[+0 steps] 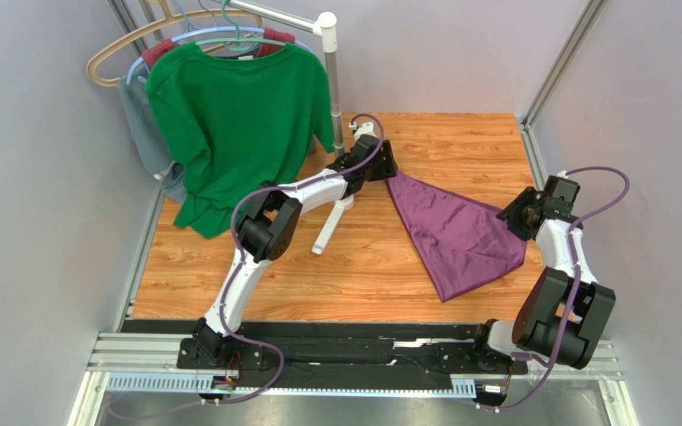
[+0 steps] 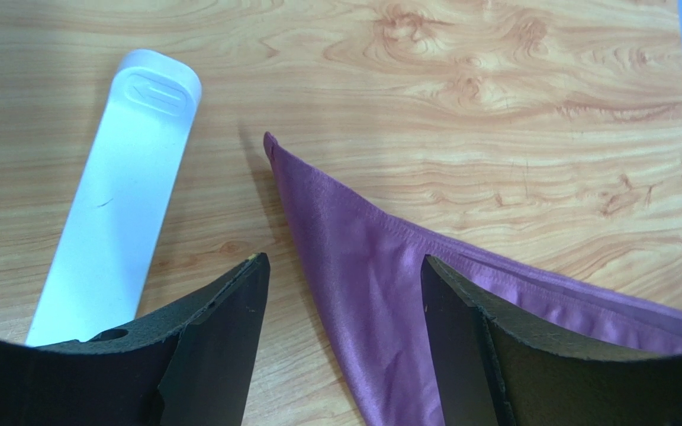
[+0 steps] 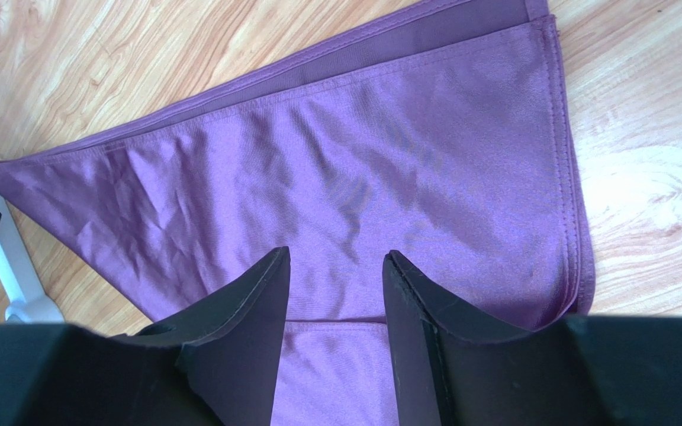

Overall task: Fold the napkin, place the utensils inside, and roll it up
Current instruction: Fold the napkin

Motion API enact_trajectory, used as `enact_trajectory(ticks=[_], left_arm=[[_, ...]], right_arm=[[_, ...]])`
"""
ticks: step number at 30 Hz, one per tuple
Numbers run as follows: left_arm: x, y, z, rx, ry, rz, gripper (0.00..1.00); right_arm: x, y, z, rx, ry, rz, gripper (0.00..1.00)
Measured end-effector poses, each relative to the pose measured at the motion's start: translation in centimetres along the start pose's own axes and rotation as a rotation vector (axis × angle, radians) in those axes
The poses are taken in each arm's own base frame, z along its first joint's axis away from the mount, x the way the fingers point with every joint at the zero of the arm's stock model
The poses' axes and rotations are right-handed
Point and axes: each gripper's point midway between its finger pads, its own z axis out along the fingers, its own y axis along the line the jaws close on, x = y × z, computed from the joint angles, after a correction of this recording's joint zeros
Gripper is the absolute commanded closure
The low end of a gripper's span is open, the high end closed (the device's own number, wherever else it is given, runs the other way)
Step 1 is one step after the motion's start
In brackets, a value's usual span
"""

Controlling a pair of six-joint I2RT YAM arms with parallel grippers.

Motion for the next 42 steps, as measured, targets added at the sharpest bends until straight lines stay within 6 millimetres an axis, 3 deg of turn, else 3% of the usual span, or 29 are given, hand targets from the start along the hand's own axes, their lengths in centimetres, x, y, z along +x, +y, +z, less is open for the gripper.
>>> enact_trajectory(ticks=[11,22,26,33,42], left_arm=[[-0.6,-0.8,0.0,-0.035,-0.050,0.024,0.30],[-2.0,-5.0,0.0,0.036,-0.097,0.129,0.29],[-1.6,-4.3,0.2,0.003,-0.077,0.104,0.29],[-0.9,0.0,1.2,-0.099,-0.026,-0.007,0.36],[0.7,0.7,2.0,-0.149,0.023,-0.104,0.40]], right_arm=[[0.6,0.6,0.3,-0.040,0.034,0.003,0.54],[0.9,0.9,0.4,-0.057,0.049,0.004,0.54],[0.9,1.0,0.4,-0.062,0.052,0.005,0.55],[1.0,1.1,0.3,-0.070,0.056,0.005,0.55],[1.1,1.3,0.3,-0.081,0.064,0.005,0.55]])
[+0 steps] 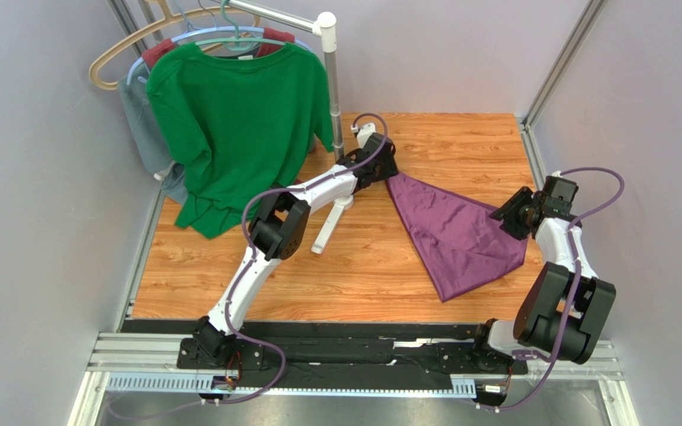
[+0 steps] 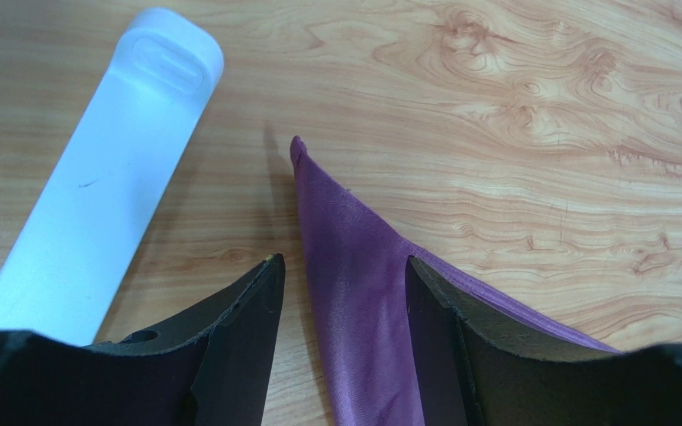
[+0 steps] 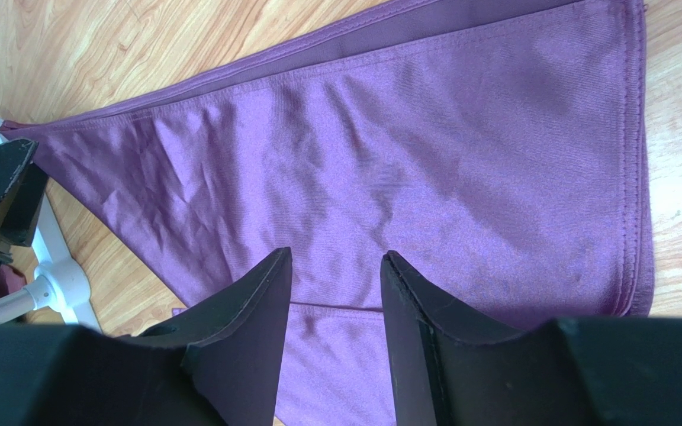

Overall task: Fold the napkin, place the utensils inside, and roll it up
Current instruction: Fold the napkin

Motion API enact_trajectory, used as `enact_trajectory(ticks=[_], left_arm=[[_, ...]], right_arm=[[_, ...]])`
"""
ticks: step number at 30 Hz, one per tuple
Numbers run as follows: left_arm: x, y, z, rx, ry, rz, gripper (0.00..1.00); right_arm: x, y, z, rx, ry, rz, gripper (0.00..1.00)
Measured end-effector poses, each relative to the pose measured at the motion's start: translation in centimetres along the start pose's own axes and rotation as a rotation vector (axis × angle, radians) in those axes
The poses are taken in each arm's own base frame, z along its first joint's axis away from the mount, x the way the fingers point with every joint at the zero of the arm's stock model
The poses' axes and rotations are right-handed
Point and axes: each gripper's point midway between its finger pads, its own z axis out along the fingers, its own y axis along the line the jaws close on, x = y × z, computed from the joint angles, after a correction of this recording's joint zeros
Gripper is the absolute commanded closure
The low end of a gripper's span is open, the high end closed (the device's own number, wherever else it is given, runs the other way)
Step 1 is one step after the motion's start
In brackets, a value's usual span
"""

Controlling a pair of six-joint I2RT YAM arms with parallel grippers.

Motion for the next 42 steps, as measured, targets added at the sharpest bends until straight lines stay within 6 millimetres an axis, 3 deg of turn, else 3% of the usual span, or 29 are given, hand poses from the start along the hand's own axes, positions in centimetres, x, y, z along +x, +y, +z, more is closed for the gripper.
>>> enact_trajectory(ticks=[5,14,18,23,36,42], left_arm=[[0.8,0.7,0.5,-0.016,-0.003,-0.071,0.40],[0.4,1.0,0.0,0.031,-0.076,-0.207,0.42],[0.2,1.0,0.1,0.031,-0.085,-0.224,0.54],[0.4,1.3,0.1,0.019,-0.080,-0.234,0.60],[0.4,1.1,0.4,0.039,-0.067,-0.252,0.64],[-0.3,1.5,1.0,0.057,-0.067,-0.262,0.77]], right_arm=[[0.4,0.0,0.4,-0.006,0.023,0.005,0.55],[1.1,0.0,1.0,-0.019,0.060,0.014,0.57],[1.3,0.0,1.2,-0.023,0.070,0.016,0.57],[1.5,0.1,1.3,-0.028,0.079,0.016,0.57],[1.9,0.7,1.3,-0.049,0.094,0.006,0.58],[2.1,1.0,1.3,-0.059,0.102,-0.002,0.58]])
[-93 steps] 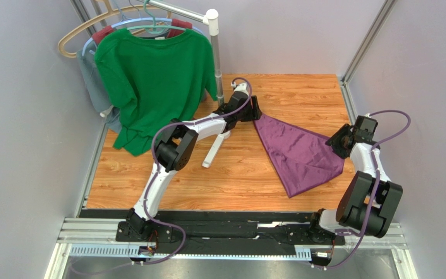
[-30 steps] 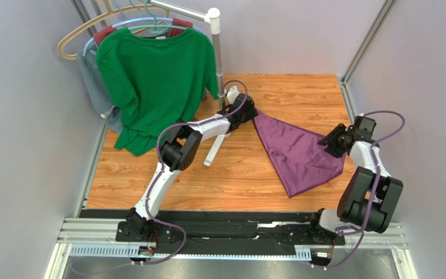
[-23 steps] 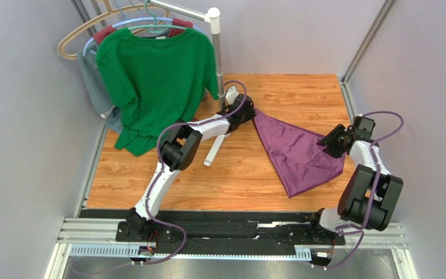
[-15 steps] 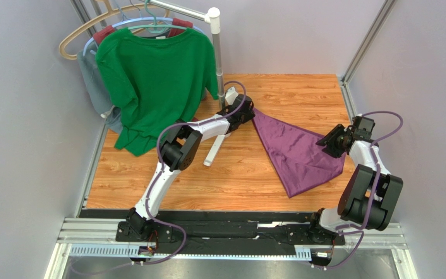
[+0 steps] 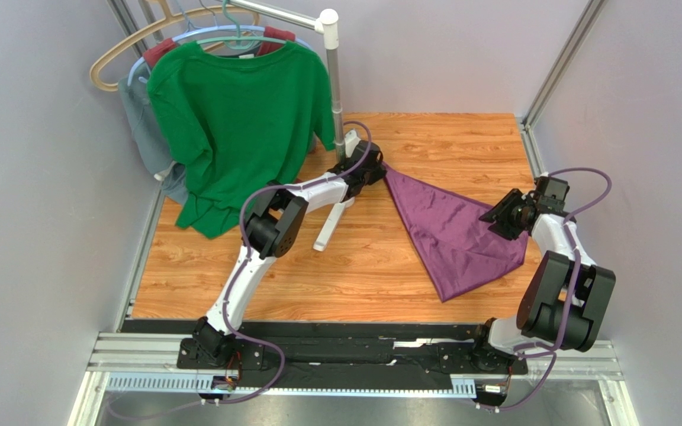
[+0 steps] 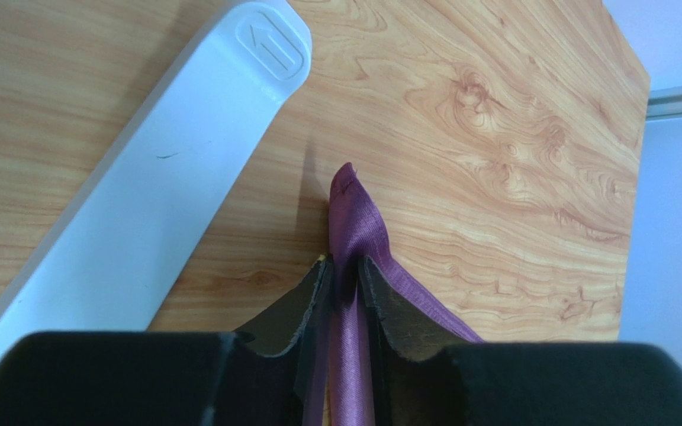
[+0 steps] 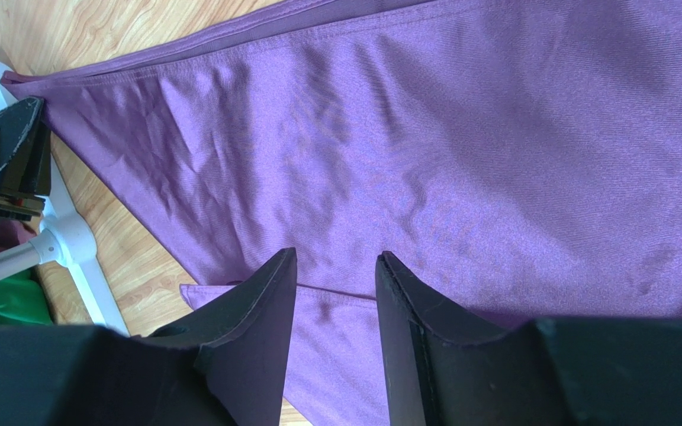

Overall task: Fold the napkin, place the utensils inside, and roll it up
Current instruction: Fold the napkin

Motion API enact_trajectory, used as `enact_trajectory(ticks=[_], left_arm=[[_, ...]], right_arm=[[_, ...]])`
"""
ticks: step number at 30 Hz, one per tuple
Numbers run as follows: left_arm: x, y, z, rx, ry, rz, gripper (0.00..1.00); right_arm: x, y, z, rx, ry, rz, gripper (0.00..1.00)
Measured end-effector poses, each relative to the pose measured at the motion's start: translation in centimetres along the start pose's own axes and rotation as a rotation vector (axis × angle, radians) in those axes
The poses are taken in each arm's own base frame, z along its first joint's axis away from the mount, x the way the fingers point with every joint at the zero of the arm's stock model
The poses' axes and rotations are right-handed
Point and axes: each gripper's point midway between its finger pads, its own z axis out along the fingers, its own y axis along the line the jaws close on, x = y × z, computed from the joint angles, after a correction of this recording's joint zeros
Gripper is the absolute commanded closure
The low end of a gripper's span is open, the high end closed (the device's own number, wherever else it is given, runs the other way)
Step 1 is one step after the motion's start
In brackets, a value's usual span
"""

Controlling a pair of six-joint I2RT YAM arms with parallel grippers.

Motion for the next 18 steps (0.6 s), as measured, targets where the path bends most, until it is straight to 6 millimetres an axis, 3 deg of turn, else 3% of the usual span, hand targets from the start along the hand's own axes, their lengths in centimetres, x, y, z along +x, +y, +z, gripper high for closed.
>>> enact_trajectory(ticks=[4,10,18], left_arm=[[0.0,-0.3,0.2,0.018,0.008,0.001,0.80],[0.2,-1.3,0.4,0.075,0.025,0.002,1.00],[1.3,-2.7,0.8,0.184,0.068,0.023,1.00]], right_arm=[[0.2,0.1,0.2,-0.002,0.009,-0.004,0.59],[0.6,0.2,0.5,-0.006,0.027,-0.012,0.59],[0.7,0.3,0.6,-0.008,0.031,-0.018,0.59]])
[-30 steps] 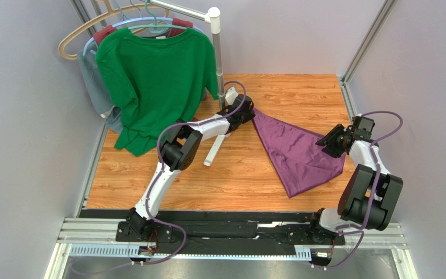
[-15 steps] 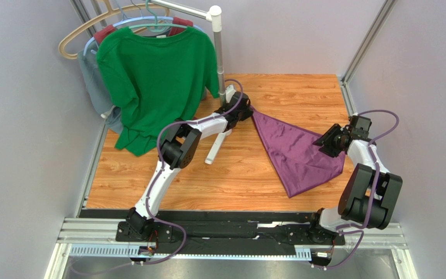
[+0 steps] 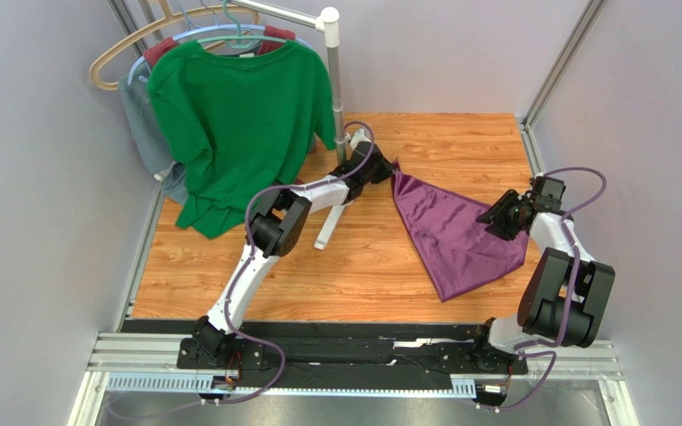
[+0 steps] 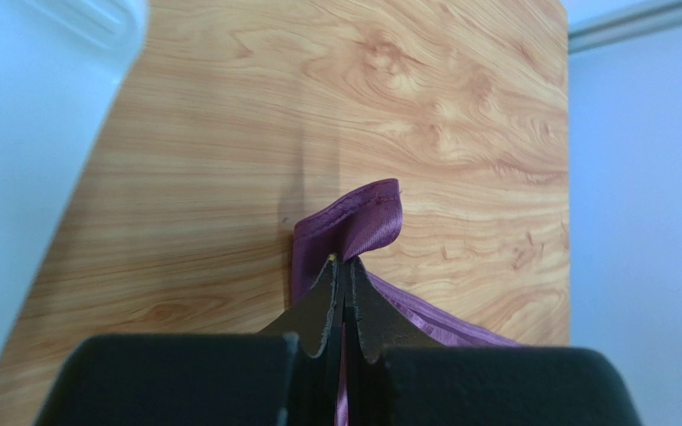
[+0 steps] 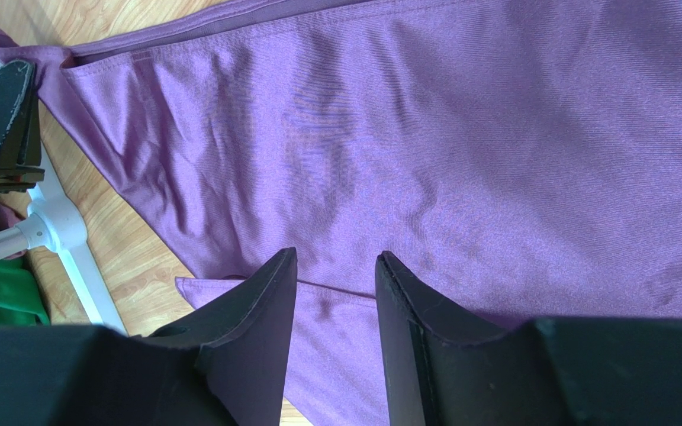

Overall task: Fold the napkin, place the utensils inside, and roll it up
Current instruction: Fold the napkin

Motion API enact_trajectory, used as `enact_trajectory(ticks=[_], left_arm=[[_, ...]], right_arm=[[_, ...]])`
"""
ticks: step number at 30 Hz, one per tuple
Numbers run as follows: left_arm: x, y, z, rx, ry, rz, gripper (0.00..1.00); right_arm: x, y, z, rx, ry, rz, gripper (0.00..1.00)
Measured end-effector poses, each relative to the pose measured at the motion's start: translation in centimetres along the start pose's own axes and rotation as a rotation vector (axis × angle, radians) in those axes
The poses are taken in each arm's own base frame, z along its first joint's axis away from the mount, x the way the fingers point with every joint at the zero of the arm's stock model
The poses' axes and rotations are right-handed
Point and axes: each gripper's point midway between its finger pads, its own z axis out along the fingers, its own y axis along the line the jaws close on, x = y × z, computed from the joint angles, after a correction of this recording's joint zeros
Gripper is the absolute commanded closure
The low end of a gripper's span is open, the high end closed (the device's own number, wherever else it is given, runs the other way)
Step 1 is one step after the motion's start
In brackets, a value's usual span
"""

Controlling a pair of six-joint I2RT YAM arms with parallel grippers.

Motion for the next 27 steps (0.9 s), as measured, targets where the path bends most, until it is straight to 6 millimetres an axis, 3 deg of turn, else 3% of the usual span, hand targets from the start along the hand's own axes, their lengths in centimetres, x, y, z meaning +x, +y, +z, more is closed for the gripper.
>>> enact_trajectory(ticks=[10,15,18,23,27], left_arm=[[1.2,-4.5,-0.7,0.273,0.059,0.099,1.00],[2.9,-6.2,-1.8,0.402,0.112,0.169,1.00],[4.4,-6.3,-2.7,0.453,0.142,0.217,1.00],[8.6,-4.9,-4.9,0.466,0.238,0.301,1.00],[10.9,-6.1,-7.0,0.511,0.277,0.356,1.00]], right_arm=[[0.2,0.3,0.0,-0.011,0.007,-0.008,0.59],[0.2,0.5,0.0,-0.018,0.008,-0.012,0.59],[0.1,0.6,0.0,-0.020,0.007,-0.012,0.59],[0.0,0.8,-0.3,-0.027,-0.002,-0.017,0.59],[-0.3,1.3,-0.8,-0.042,-0.019,-0.026,0.59]])
